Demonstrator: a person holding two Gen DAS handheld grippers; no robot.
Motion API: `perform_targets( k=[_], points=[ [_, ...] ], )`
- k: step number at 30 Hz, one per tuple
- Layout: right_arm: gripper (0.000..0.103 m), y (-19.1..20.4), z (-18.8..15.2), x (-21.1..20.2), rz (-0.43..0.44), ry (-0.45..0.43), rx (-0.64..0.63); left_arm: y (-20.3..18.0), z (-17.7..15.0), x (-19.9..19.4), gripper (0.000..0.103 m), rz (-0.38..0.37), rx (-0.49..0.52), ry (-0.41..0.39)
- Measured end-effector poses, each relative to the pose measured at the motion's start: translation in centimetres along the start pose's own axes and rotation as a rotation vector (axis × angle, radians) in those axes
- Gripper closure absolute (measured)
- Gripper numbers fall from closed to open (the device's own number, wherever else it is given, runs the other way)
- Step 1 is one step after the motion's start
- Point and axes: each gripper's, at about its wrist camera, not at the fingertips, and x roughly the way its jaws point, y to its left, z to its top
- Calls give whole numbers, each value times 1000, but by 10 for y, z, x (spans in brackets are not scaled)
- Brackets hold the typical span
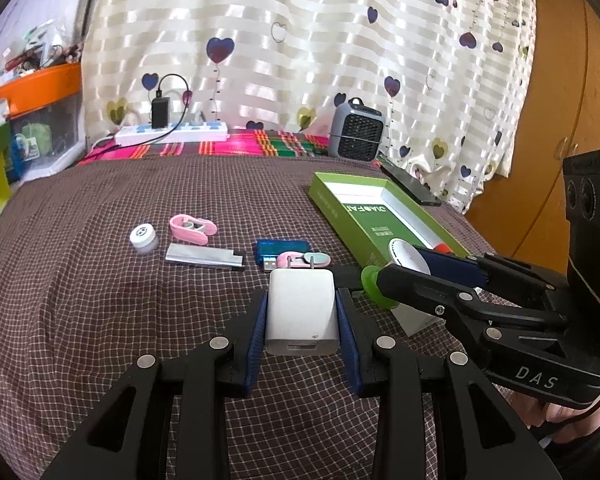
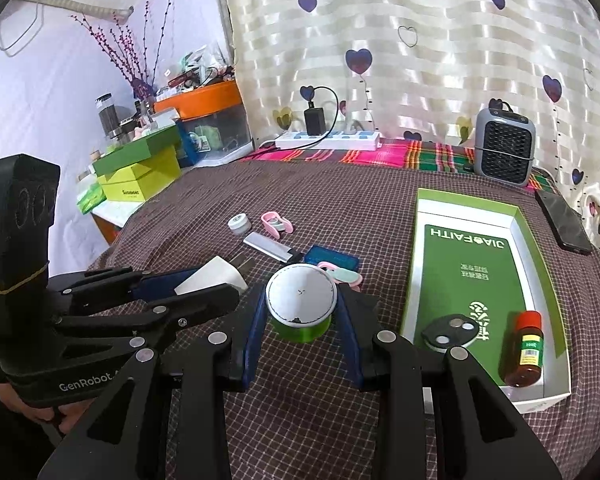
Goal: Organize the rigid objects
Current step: 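Carry the white charger and cable reel over the green box lid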
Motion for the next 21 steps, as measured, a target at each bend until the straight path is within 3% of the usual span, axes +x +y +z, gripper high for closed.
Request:
perform_targets(
  k=[21],
  points=[
    [68,-34,-10,-25,-46,-41,76,-27,3,8,71,-73,24,4]
  ],
)
